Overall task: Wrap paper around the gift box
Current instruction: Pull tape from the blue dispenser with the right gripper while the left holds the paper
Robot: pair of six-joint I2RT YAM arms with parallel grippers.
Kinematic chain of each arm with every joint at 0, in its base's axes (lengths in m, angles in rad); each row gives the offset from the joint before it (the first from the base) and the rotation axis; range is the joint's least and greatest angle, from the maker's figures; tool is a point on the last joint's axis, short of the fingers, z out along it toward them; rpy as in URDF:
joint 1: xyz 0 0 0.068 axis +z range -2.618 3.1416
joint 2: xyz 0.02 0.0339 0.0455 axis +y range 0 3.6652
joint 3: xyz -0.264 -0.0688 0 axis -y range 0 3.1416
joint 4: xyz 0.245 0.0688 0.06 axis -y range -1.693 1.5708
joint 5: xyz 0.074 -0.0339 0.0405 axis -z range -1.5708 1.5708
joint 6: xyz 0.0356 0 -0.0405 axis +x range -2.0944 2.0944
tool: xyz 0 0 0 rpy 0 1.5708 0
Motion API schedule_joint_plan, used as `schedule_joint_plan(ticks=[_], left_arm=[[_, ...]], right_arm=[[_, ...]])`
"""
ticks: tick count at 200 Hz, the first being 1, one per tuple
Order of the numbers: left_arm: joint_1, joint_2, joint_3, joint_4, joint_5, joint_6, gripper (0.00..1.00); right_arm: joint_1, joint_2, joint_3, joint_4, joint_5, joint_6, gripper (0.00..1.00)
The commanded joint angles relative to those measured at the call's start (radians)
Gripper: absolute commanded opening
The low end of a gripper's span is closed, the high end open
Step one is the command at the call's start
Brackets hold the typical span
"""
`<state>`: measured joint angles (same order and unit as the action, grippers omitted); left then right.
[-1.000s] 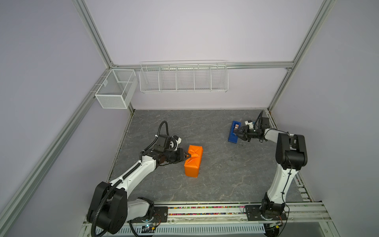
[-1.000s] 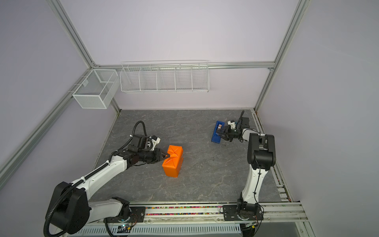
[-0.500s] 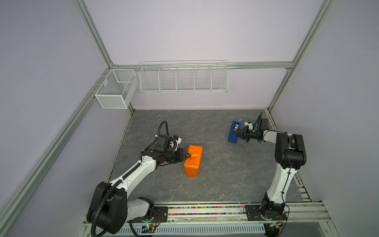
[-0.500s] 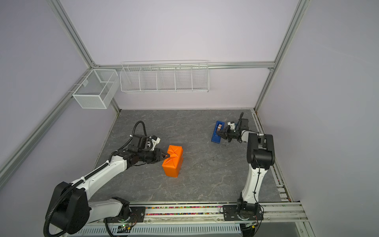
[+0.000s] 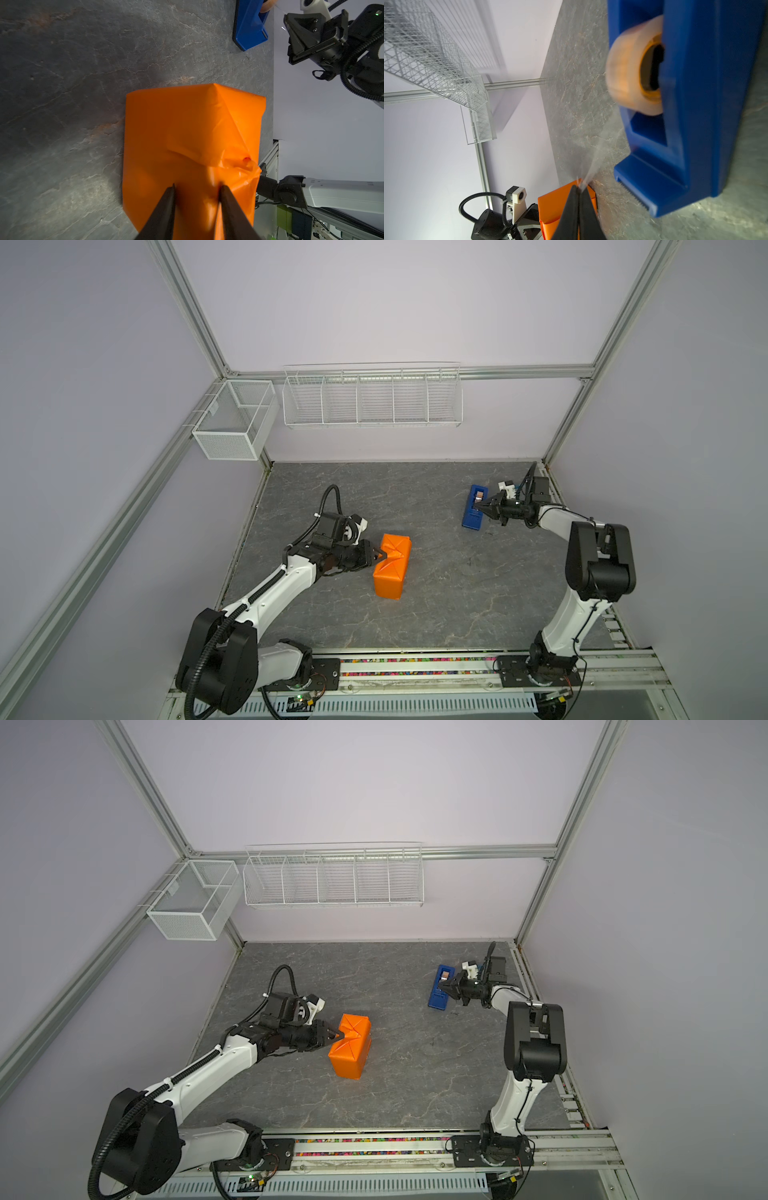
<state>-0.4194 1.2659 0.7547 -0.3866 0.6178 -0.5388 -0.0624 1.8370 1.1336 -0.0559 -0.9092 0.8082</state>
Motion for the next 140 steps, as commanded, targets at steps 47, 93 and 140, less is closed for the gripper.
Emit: schedule_joint_plan(ticks=[47, 93, 140], left_arm=[[-0.019, 0.021, -0.048, -0.146, -0.053, 0.03, 0.36], [-0.018, 0.022, -0.045, -0.153, -0.052, 0.034, 0.36], [-0.019, 0.017, -0.046, -0.155, -0.052, 0.03, 0.36]], right_arm=[[0.059, -0.053, -0.146, -0.144, 0.028, -0.107, 0.07], [0.053, 0.054, -0.099, -0.304, 0.189, -0.249, 0.07], [0.008, 0.081, -0.106, -0.357, 0.294, -0.275, 0.07]])
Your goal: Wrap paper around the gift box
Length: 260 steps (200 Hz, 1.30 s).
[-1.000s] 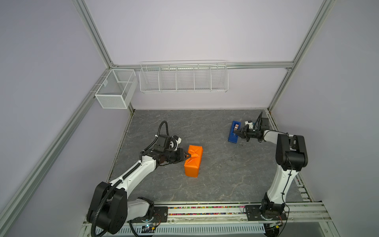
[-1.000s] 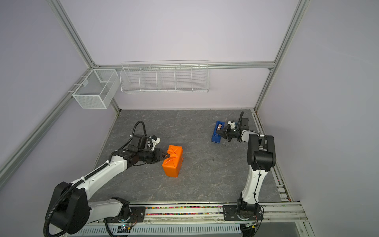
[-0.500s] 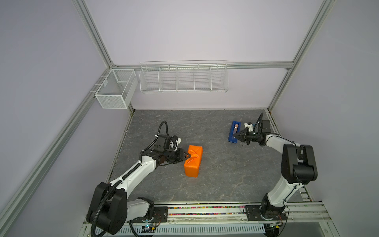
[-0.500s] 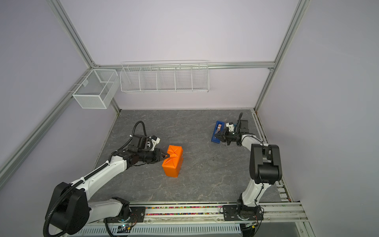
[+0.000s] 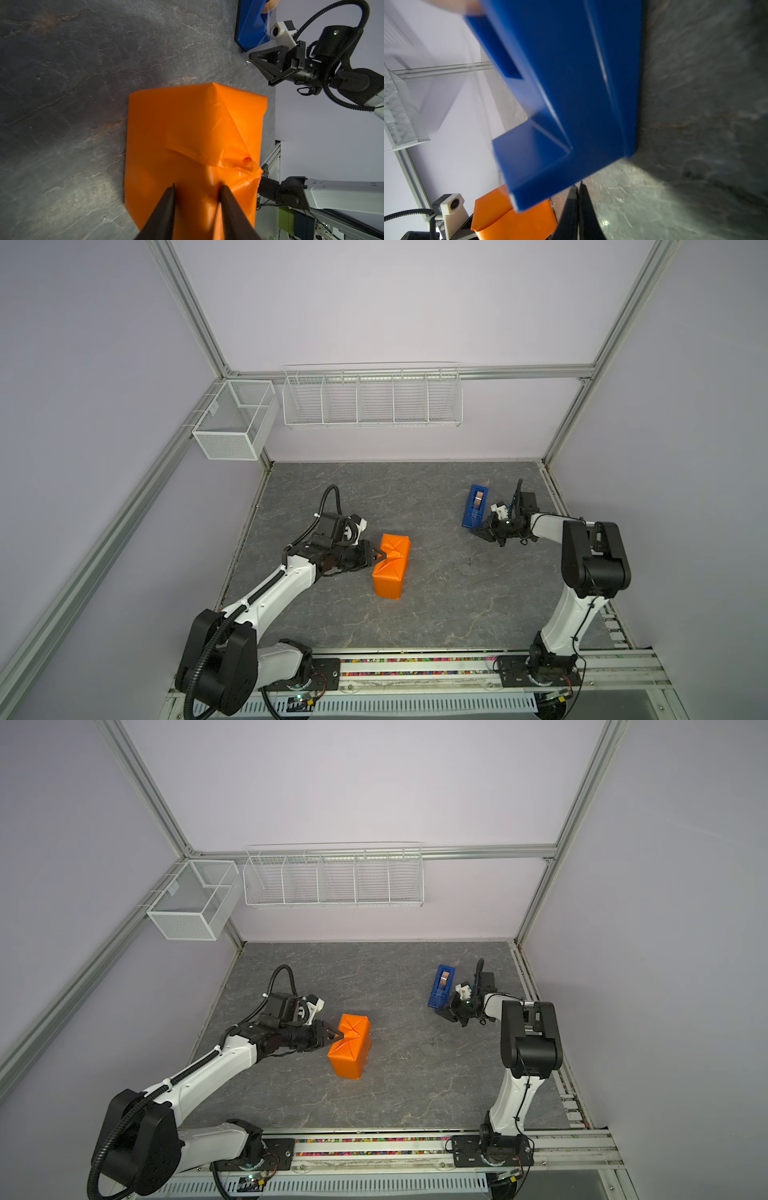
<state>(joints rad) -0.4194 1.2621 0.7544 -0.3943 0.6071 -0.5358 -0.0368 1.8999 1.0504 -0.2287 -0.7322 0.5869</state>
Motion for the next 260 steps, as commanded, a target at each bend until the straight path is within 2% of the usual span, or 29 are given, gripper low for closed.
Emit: schedule_joint_plan(ticks=[1, 51, 91, 105, 121, 143, 153, 167, 183, 213, 231, 260], left_arm=[[-0.019, 0.021, -0.045, -0.147, -0.041, 0.028, 0.36], [-0.018, 0.023, -0.046, -0.145, -0.038, 0.028, 0.36], [-0.019, 0.023, -0.043, -0.149, -0.038, 0.03, 0.36], [-0.019, 0.025, -0.04, -0.15, -0.04, 0.033, 0.36], [-0.019, 0.025, -0.038, -0.15, -0.039, 0.031, 0.36], [-0.019, 0.021, -0.038, -0.153, -0.04, 0.031, 0.36], [-0.019, 0.02, -0.038, -0.156, -0.041, 0.033, 0.36], [-0.019, 0.02, -0.039, -0.155, -0.041, 0.031, 0.36], [-0.018, 0.027, -0.038, -0.155, -0.037, 0.033, 0.36], [-0.019, 0.028, -0.033, -0.164, -0.039, 0.037, 0.36], [-0.019, 0.025, -0.035, -0.162, -0.041, 0.034, 0.36], [-0.019, 0.021, -0.034, -0.167, -0.041, 0.034, 0.36]], right_arm=[[-0.018, 0.017, -0.022, -0.188, 0.12, -0.056, 0.07], [-0.029, 0.0, 0.0, -0.253, 0.169, -0.096, 0.07], [-0.013, -0.039, 0.014, -0.257, 0.097, -0.142, 0.08], [-0.004, -0.076, -0.004, -0.253, 0.063, -0.174, 0.15], [0.009, -0.122, -0.025, -0.245, 0.009, -0.215, 0.32], [0.03, -0.178, -0.054, -0.247, -0.036, -0.247, 0.48], [0.033, -0.202, -0.061, -0.246, -0.015, -0.254, 0.57], [0.031, -0.223, -0.063, -0.247, 0.072, -0.26, 0.68], [0.028, -0.213, -0.056, -0.221, 0.118, -0.263, 0.75], [0.024, -0.129, -0.051, -0.084, -0.035, -0.204, 0.78], [0.024, -0.103, -0.053, 0.008, -0.067, -0.161, 0.79], [0.021, -0.078, -0.041, 0.107, -0.101, -0.103, 0.69]])
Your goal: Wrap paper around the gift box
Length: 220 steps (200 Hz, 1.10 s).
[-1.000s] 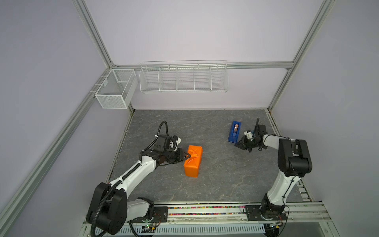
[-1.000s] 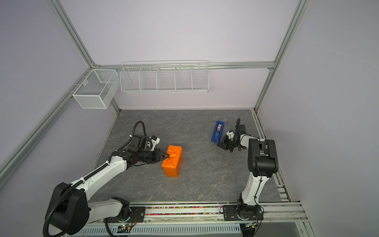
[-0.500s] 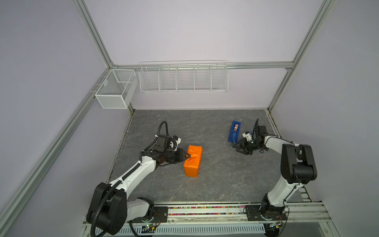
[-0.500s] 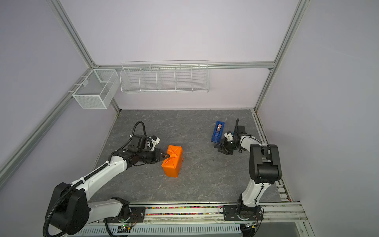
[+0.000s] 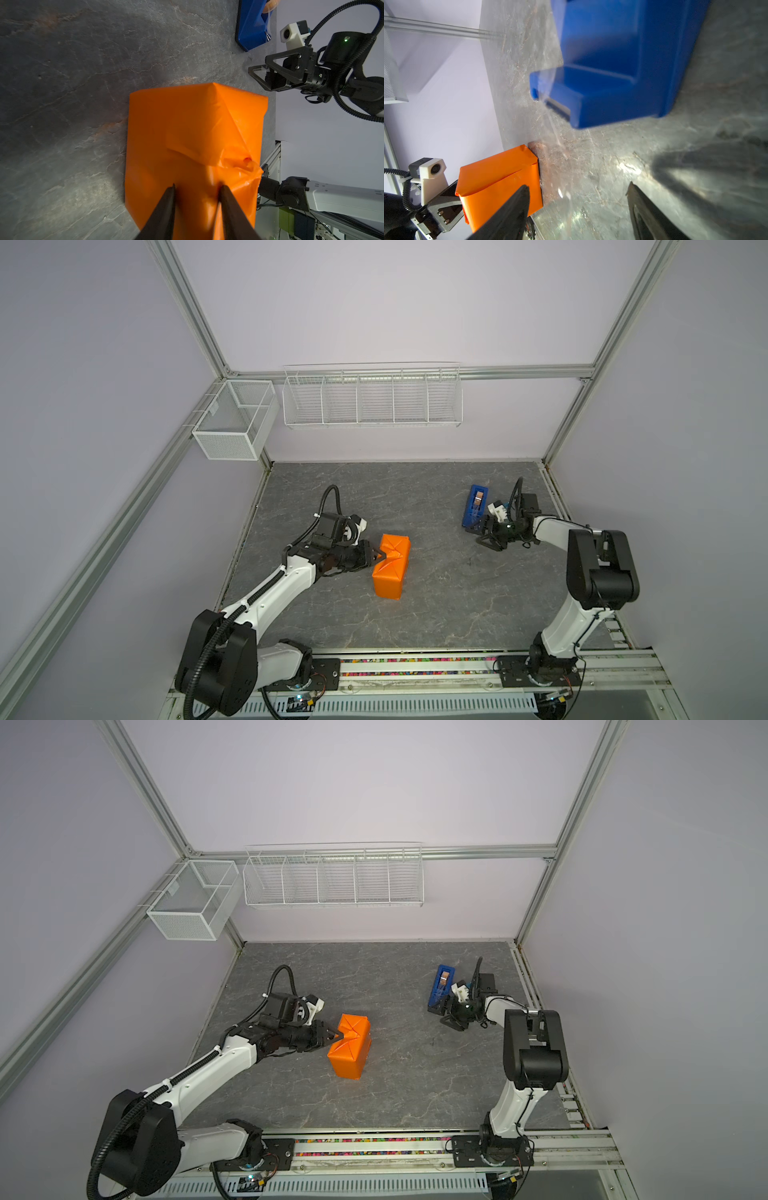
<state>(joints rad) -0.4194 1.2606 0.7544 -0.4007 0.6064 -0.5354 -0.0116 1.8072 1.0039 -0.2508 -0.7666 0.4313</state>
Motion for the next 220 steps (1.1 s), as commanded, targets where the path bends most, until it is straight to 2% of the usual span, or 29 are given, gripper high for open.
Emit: schedule_joint_plan(ticks=[1, 34, 132, 156, 194, 220], left_arm=[[-0.019, 0.023, -0.034, -0.16, -0.04, 0.033, 0.36], [-0.019, 0.023, -0.032, -0.162, -0.042, 0.033, 0.36], [-0.019, 0.024, -0.035, -0.161, -0.042, 0.033, 0.36], [-0.019, 0.022, -0.036, -0.158, -0.042, 0.032, 0.36], [-0.019, 0.024, -0.037, -0.158, -0.04, 0.033, 0.36], [-0.019, 0.025, -0.039, -0.157, -0.04, 0.032, 0.36]], right_arm=[[-0.004, 0.015, 0.006, 0.13, -0.067, 0.054, 0.68], [-0.011, 0.042, 0.036, 0.133, -0.071, 0.077, 0.49], [-0.014, 0.057, 0.042, 0.125, -0.072, 0.099, 0.18], [-0.013, 0.057, 0.045, 0.112, -0.073, 0.1, 0.07], [-0.007, 0.055, 0.075, -0.027, 0.007, 0.053, 0.07], [0.006, 0.066, 0.127, -0.233, 0.153, -0.022, 0.07]])
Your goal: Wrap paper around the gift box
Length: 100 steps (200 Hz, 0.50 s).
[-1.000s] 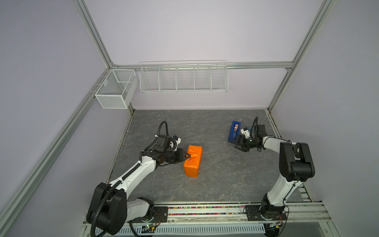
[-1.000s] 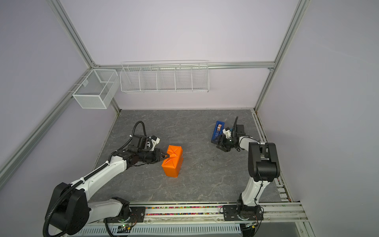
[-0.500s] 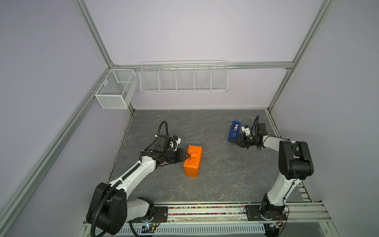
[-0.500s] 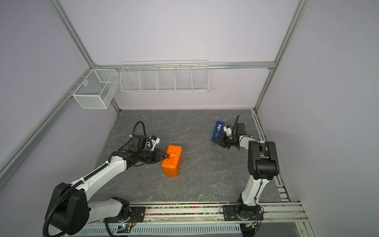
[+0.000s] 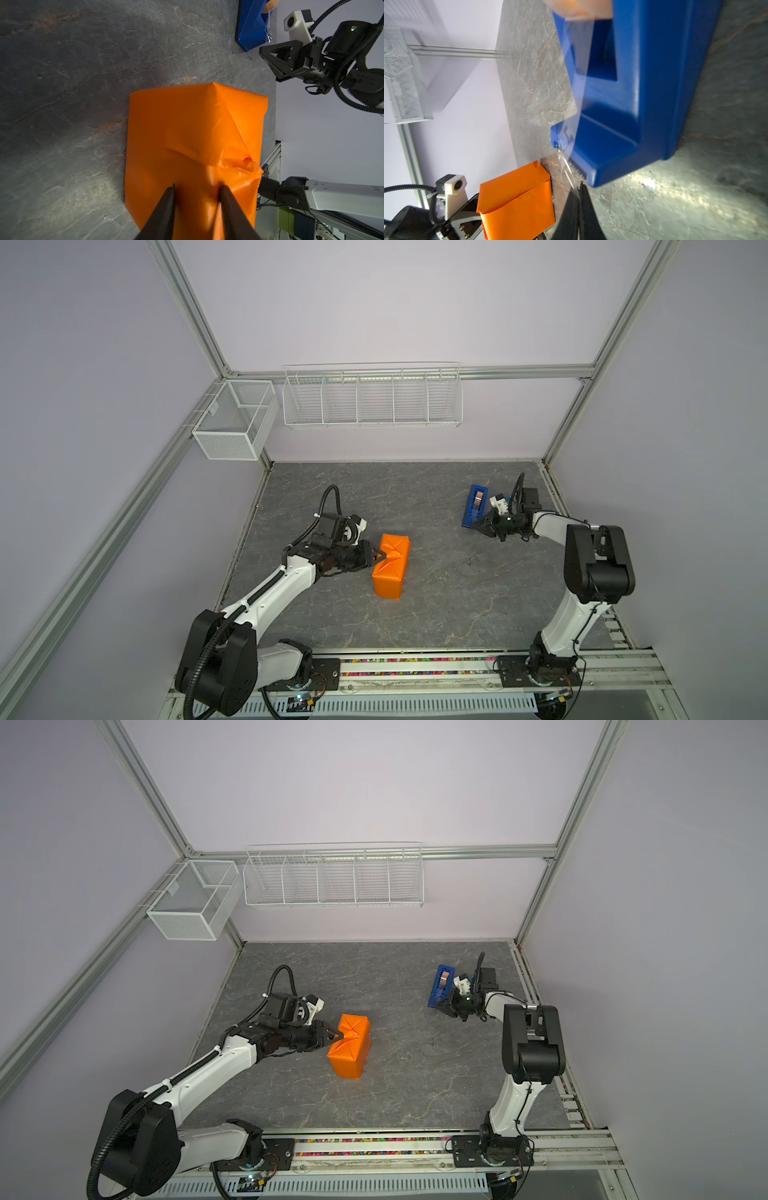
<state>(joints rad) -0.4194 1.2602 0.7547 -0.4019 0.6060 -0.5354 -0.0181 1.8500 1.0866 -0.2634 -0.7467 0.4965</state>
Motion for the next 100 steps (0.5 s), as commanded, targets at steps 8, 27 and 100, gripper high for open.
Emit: schedule_joint_plan(ticks=[8, 27, 100], left_arm=[[-0.019, 0.027, -0.038, -0.155, -0.04, 0.032, 0.36], [-0.019, 0.028, -0.042, -0.153, -0.04, 0.032, 0.36], [-0.019, 0.03, -0.043, -0.145, -0.036, 0.03, 0.36]], right_arm=[[0.014, 0.029, 0.057, -0.276, 0.185, -0.106, 0.07], [0.013, 0.052, 0.08, -0.352, 0.259, -0.138, 0.06], [0.042, -0.058, 0.066, -0.278, 0.148, -0.172, 0.07]])
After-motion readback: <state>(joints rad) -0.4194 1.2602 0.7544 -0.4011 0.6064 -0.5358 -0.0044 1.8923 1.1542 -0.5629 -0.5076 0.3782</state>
